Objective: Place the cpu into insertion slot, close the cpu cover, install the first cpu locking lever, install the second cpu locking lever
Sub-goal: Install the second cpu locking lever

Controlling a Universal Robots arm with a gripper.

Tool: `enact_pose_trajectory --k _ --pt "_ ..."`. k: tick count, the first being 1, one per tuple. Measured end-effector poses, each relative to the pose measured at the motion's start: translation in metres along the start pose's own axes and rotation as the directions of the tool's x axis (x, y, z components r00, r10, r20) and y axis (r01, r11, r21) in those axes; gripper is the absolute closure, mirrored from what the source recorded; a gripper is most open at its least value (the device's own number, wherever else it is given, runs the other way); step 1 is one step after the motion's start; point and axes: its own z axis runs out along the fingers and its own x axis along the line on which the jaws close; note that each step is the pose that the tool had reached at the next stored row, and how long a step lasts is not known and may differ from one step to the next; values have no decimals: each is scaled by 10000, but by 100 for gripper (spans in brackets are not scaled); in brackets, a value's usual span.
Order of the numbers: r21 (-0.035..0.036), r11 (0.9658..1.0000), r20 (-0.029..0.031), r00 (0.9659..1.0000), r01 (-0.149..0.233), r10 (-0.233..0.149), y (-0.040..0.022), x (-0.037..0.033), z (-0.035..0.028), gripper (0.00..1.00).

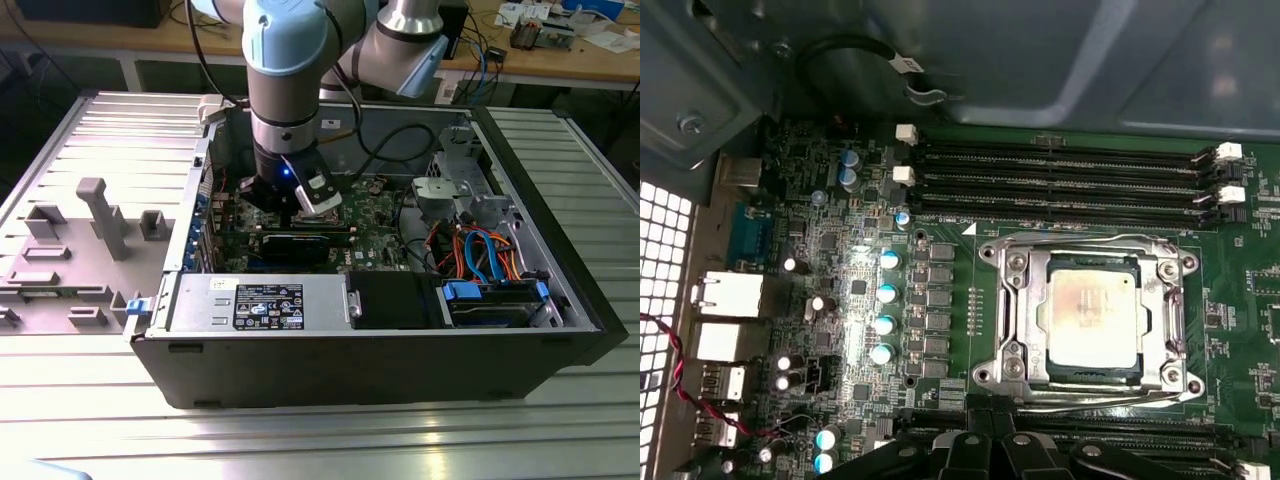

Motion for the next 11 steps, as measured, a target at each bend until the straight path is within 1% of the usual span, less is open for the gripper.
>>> enact_pose_trajectory --k 1,3,5,8,9,11 --pt "0 10000 10 10000 -53 53 9 0 4 89" --pt "-31 10000 9 10000 -54 54 12 0 18 89" --pt "-78 10000 15 10000 -62 62 13 1 29 89" --pt "-129 9999 18 10000 -67 67 11 2 41 89" --pt "-178 9998 20 10000 -67 67 11 5 47 89" --pt "-197 9998 21 10000 -69 69 11 10 52 89"
